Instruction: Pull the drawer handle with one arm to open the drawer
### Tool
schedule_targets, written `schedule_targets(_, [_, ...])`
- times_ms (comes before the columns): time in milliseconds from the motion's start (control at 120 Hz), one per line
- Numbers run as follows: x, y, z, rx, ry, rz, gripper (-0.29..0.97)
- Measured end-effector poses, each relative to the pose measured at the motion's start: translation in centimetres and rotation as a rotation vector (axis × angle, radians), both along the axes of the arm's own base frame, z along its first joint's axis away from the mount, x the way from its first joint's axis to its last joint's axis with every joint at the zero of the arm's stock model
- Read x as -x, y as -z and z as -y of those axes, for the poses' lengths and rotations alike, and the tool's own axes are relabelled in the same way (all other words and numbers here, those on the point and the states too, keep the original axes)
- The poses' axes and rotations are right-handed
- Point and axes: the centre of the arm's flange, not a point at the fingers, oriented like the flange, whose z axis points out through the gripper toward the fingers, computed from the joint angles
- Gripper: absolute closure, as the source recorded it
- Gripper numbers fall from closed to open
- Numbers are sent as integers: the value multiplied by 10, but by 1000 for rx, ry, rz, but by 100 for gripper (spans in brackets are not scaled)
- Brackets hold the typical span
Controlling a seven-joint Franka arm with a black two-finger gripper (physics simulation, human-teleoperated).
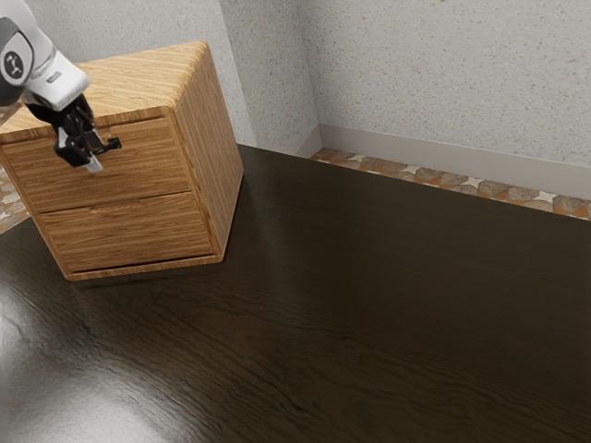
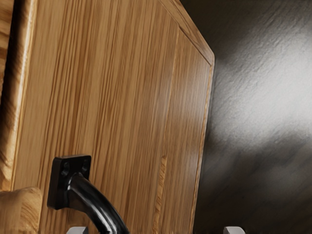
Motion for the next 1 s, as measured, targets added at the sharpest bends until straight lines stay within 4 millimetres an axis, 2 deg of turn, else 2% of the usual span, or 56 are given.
schedule_targets(292, [11,-1,-11,2,-23,-5,39])
schedule_targets(817, [13,13,-14,22,-27,-28,40])
schedule_targets(1000, [18,13,-13,29,-26,-27,46])
